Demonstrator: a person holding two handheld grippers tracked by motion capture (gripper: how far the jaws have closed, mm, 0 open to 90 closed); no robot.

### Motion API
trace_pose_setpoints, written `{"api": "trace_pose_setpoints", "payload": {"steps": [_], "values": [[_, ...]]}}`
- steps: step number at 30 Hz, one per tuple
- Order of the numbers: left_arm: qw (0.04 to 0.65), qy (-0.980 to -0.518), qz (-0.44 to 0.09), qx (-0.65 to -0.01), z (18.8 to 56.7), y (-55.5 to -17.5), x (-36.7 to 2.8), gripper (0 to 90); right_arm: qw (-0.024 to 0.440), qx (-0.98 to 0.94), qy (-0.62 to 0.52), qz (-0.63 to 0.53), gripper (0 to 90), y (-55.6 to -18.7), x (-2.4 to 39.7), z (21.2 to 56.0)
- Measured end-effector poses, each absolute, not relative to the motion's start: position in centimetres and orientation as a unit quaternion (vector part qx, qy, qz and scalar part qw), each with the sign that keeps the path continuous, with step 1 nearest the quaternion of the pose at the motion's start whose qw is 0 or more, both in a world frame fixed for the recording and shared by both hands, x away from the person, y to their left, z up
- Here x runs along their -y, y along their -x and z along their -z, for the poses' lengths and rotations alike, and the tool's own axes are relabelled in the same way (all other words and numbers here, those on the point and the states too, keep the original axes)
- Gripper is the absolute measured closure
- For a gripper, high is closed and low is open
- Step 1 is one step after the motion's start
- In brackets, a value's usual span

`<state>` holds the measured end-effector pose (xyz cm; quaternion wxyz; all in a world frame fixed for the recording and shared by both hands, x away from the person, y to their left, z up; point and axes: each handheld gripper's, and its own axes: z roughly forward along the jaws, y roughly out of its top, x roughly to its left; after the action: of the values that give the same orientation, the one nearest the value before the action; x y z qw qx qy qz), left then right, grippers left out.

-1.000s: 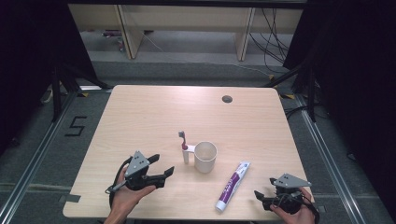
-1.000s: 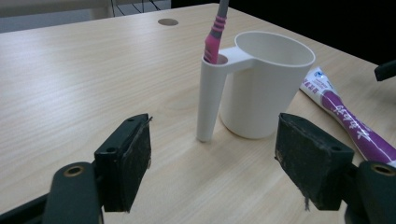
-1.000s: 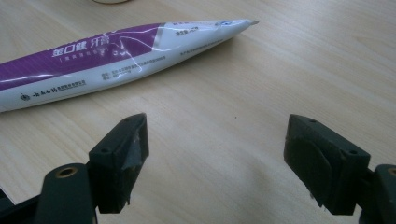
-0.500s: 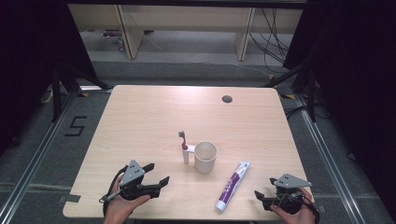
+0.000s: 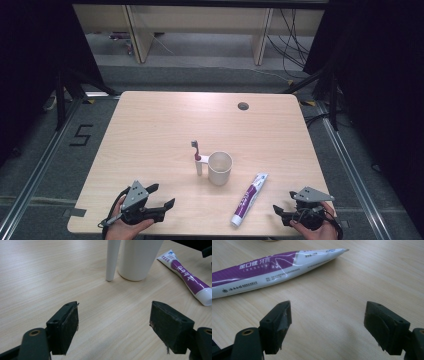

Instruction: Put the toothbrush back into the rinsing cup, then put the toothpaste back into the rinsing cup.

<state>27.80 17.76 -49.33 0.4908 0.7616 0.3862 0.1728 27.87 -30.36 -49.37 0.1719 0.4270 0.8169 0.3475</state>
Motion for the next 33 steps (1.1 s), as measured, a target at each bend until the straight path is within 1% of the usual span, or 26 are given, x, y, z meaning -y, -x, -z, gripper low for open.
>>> {"api": "trace_pose_setpoints", "payload": {"steps": [1,3,8,9,12,15,17,18,19,22,23,26,28,29,30,31,32,33], "values": [[0.49,-0.761,-0.173,-0.388,49.3,-27.7,-17.8,22.8,0.172,-0.817,-0.427,-0.348,23.2,-27.9,30.4,49.4],[0.49,-0.762,-0.173,-0.386,49.3,-27.6,-17.9,22.8,0.188,-0.817,-0.422,-0.344,23.2,-27.9,30.5,49.3],[0.487,-0.765,-0.173,-0.384,49.3,-27.1,-17.9,22.6,0.185,-0.817,-0.423,-0.346,23.2,-27.9,30.5,49.3],[0.485,-0.767,-0.172,-0.382,49.3,-27.0,-17.9,22.5,0.176,-0.816,-0.431,-0.344,23.2,-27.8,30.4,49.2],[0.481,-0.771,-0.172,-0.38,49.4,-26.7,-17.9,22.1,0.177,-0.817,-0.43,-0.342,23.2,-27.8,30.4,49.2],[0.475,-0.774,-0.169,-0.383,49.5,-26.3,-17.9,21.9,0.189,-0.816,-0.425,-0.344,23.3,-27.8,30.4,49.2],[0.476,-0.773,-0.167,-0.384,49.7,-26.1,-17.8,21.8,0.185,-0.815,-0.427,-0.345,24.2,-27.7,30.4,49.1],[0.469,-0.78,-0.166,-0.38,49.7,-26.0,-17.9,21.8,0.19,-0.818,-0.419,-0.346,25.5,-27.8,30.4,49.2],[0.465,-0.782,-0.165,-0.382,49.8,-25.8,-17.8,21.8,0.178,-0.818,-0.418,-0.354,26.5,-27.8,30.4,49.1],[0.463,-0.783,-0.163,-0.381,50.0,-25.6,-17.7,21.7,0.175,-0.811,-0.43,-0.356,26.5,-27.6,30.3,49.0],[0.459,-0.785,-0.161,-0.383,50.0,-25.4,-17.6,21.7,0.165,-0.807,-0.438,-0.36,26.5,-27.4,30.1,48.9],[0.458,-0.788,-0.158,-0.381,50.2,-25.1,-17.5,21.6,0.172,-0.808,-0.424,-0.371,27.3,-27.5,30.0,48.8],[0.458,-0.789,-0.158,-0.378,50.2,-25.0,-17.4,21.5,0.163,-0.806,-0.425,-0.378,28.4,-27.4,29.7,48.6],[0.456,-0.791,-0.16,-0.376,50.2,-25.0,-17.4,21.5,0.16,-0.807,-0.421,-0.381,29.7,-27.3,29.6,48.6],[0.456,-0.791,-0.16,-0.375,50.2,-25.0,-17.4,21.6,0.169,-0.81,-0.407,-0.387,32.7,-27.4,29.5,48.4],[0.453,-0.792,-0.16,-0.376,50.2,-25.0,-17.4,21.6,0.169,-0.81,-0.407,-0.387,32.7,-27.4,29.5,48.4],[0.453,-0.792,-0.16,-0.377,50.2,-25.0,-17.4,21.5,0.156,-0.808,-0.414,-0.389,32.7,-27.3,29.3,48.3],[0.456,-0.789,-0.161,-0.379,50.3,-25.1,-17.4,21.5,0.153,-0.804,-0.425,-0.387,33.5,-27.1,29.0,48.2]]}}
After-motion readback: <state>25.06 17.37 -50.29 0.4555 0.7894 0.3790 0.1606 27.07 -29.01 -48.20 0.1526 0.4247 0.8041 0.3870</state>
